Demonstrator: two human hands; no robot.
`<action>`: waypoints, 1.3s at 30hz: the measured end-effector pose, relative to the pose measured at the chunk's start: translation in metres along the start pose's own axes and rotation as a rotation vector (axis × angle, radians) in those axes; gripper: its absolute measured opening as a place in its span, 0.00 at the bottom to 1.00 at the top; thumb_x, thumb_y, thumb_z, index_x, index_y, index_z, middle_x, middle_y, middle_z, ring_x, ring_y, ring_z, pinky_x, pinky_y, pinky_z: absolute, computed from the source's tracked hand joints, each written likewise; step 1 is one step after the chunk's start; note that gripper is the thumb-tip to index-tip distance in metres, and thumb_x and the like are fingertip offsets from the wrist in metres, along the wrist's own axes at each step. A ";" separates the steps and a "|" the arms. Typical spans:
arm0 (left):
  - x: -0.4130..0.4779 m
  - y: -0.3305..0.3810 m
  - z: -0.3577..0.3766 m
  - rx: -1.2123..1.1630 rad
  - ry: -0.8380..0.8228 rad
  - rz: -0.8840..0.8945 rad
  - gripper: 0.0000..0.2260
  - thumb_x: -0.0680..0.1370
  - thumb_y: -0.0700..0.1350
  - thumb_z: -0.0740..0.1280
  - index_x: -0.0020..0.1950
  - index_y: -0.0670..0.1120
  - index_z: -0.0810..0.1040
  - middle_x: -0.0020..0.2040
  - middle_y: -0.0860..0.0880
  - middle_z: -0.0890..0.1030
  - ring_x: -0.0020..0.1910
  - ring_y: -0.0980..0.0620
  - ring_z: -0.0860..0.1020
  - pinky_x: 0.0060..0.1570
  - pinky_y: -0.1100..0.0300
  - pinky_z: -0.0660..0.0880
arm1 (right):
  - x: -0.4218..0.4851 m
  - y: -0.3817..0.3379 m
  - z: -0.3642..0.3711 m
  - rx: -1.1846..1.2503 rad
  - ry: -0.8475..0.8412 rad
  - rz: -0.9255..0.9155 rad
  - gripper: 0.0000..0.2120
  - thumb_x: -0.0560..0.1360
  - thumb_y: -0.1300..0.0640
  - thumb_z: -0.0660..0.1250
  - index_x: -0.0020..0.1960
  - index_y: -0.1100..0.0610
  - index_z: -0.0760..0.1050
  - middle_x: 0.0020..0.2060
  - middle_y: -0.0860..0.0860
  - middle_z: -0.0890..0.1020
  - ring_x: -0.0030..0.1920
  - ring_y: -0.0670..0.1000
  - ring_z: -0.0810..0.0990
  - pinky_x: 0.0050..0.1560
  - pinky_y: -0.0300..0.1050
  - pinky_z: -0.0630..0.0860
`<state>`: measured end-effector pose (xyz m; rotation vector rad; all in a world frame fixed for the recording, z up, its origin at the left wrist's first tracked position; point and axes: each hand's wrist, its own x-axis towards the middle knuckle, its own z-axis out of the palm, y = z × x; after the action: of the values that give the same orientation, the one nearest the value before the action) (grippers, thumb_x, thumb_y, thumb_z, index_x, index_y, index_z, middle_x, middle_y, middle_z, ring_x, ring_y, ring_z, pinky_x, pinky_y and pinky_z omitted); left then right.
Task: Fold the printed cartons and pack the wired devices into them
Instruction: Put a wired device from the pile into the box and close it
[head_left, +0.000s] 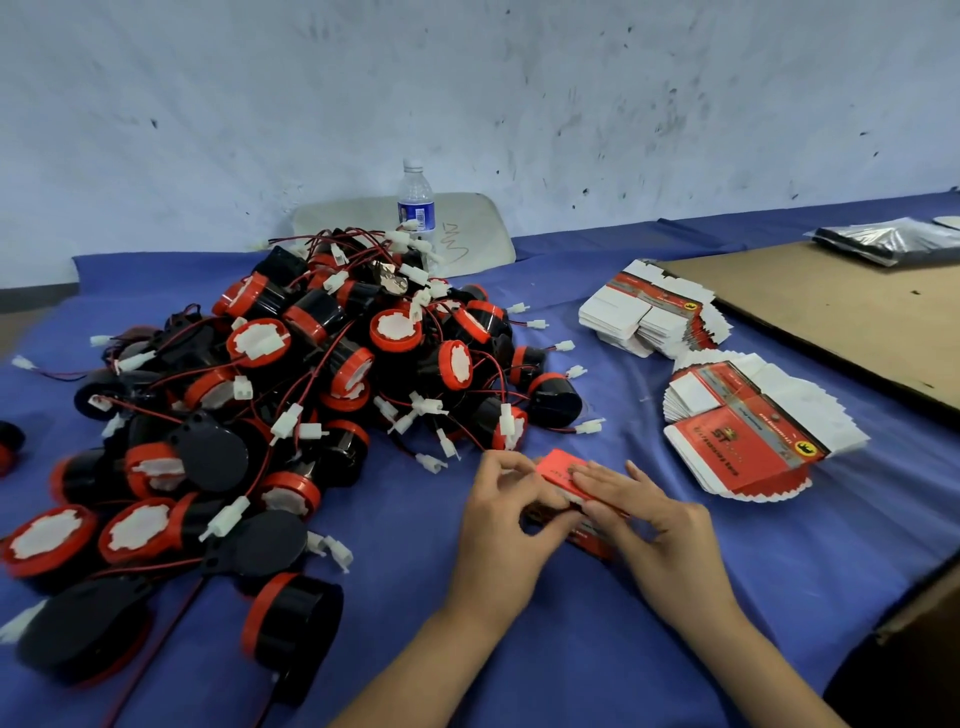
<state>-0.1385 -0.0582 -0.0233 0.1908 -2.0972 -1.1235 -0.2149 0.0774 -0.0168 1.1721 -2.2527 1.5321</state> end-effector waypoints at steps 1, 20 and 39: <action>0.001 -0.001 -0.001 -0.052 0.028 -0.054 0.10 0.69 0.35 0.76 0.39 0.44 0.76 0.48 0.51 0.71 0.46 0.59 0.77 0.47 0.73 0.72 | -0.003 0.001 0.000 -0.005 -0.011 -0.021 0.14 0.72 0.60 0.69 0.57 0.50 0.79 0.53 0.36 0.81 0.59 0.38 0.78 0.69 0.38 0.65; 0.004 -0.008 -0.005 -0.148 -0.039 -0.110 0.06 0.76 0.30 0.67 0.47 0.39 0.80 0.52 0.49 0.77 0.52 0.58 0.79 0.52 0.68 0.74 | -0.005 0.006 -0.003 0.106 -0.107 0.004 0.22 0.72 0.74 0.68 0.57 0.51 0.81 0.58 0.43 0.81 0.65 0.41 0.74 0.71 0.50 0.64; 0.001 -0.022 -0.006 -0.032 -0.136 -0.060 0.09 0.72 0.32 0.66 0.47 0.45 0.77 0.64 0.54 0.73 0.53 0.59 0.79 0.52 0.60 0.78 | -0.009 0.011 -0.012 -0.008 -0.279 0.018 0.17 0.73 0.65 0.71 0.58 0.48 0.79 0.67 0.42 0.73 0.69 0.40 0.69 0.66 0.39 0.70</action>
<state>-0.1397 -0.0766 -0.0375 0.1668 -2.2034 -1.2354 -0.2197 0.0936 -0.0236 1.4463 -2.4431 1.4420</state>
